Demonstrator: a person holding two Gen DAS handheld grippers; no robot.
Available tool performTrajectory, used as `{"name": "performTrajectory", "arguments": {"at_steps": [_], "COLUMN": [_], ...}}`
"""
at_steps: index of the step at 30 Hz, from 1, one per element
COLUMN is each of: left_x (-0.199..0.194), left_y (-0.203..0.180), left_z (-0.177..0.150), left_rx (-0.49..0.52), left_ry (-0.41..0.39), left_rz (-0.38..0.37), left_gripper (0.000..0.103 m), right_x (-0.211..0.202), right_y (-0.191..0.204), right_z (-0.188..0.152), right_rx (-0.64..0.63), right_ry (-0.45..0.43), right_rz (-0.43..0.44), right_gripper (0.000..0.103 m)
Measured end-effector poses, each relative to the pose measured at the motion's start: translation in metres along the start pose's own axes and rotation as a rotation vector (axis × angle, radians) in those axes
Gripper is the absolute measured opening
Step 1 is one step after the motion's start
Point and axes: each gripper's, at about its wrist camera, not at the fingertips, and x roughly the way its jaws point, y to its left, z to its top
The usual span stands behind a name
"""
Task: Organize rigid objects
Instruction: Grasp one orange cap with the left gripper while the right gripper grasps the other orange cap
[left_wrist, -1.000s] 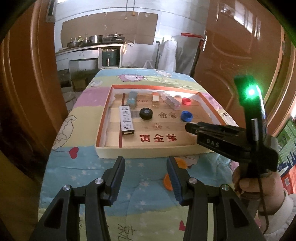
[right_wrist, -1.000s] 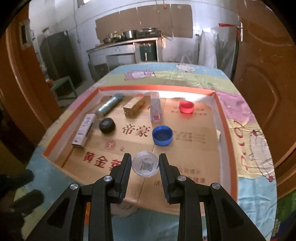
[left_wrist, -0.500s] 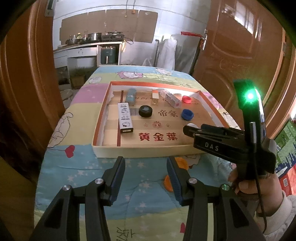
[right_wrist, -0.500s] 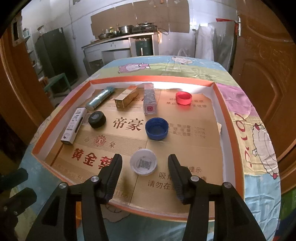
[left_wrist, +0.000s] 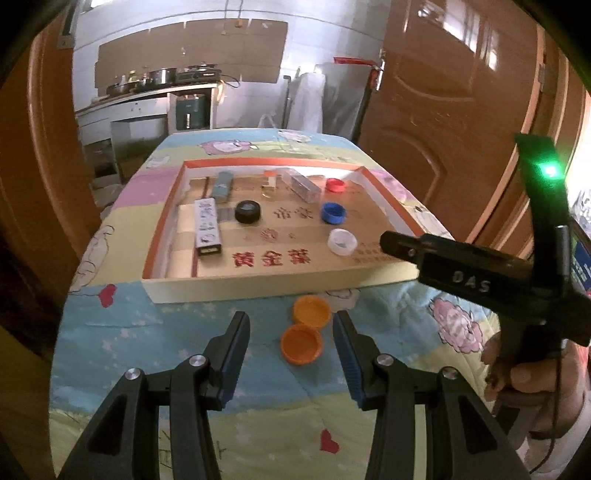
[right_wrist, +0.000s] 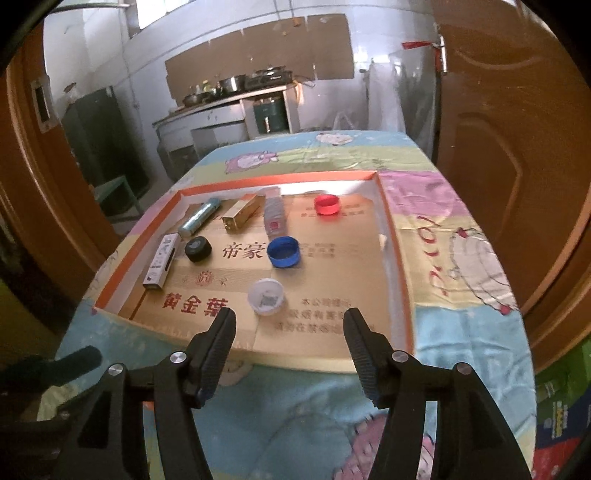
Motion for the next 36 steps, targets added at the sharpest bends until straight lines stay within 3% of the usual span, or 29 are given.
{"name": "performTrajectory", "arguments": {"at_steps": [8,19,20,21,28,36], "left_x": [0.012,0.040,0.039,0.038,0.020,-0.008], "left_y": [-0.011,-0.008,-0.007,-0.004,0.014,0.047], "left_z": [-0.011,-0.018,-0.018,-0.018,-0.020,-0.016], "left_rx": [0.033,0.054,0.050,0.039,-0.025,-0.096], "left_ry": [0.029,0.065,0.064,0.059,0.011,-0.041], "left_rz": [-0.020,0.027,0.033,0.038,0.055,0.115], "left_gripper": [0.047,0.045,0.033,0.030,0.030,0.030], "right_x": [-0.027,-0.040,-0.040,-0.040,-0.032,-0.005], "right_y": [-0.006,-0.008,-0.007,-0.006,0.007,0.061], "right_z": [-0.018,-0.034,-0.035,-0.036,-0.040,-0.047], "right_rx": [0.018,0.020,0.019,0.018,-0.005,-0.102], "right_ry": [-0.010,0.001,0.003,0.005,0.036,0.091], "right_rz": [-0.025,-0.028,-0.025,-0.021,0.029,0.107], "right_gripper": [0.063,0.063,0.063,0.063,0.063,0.063]}}
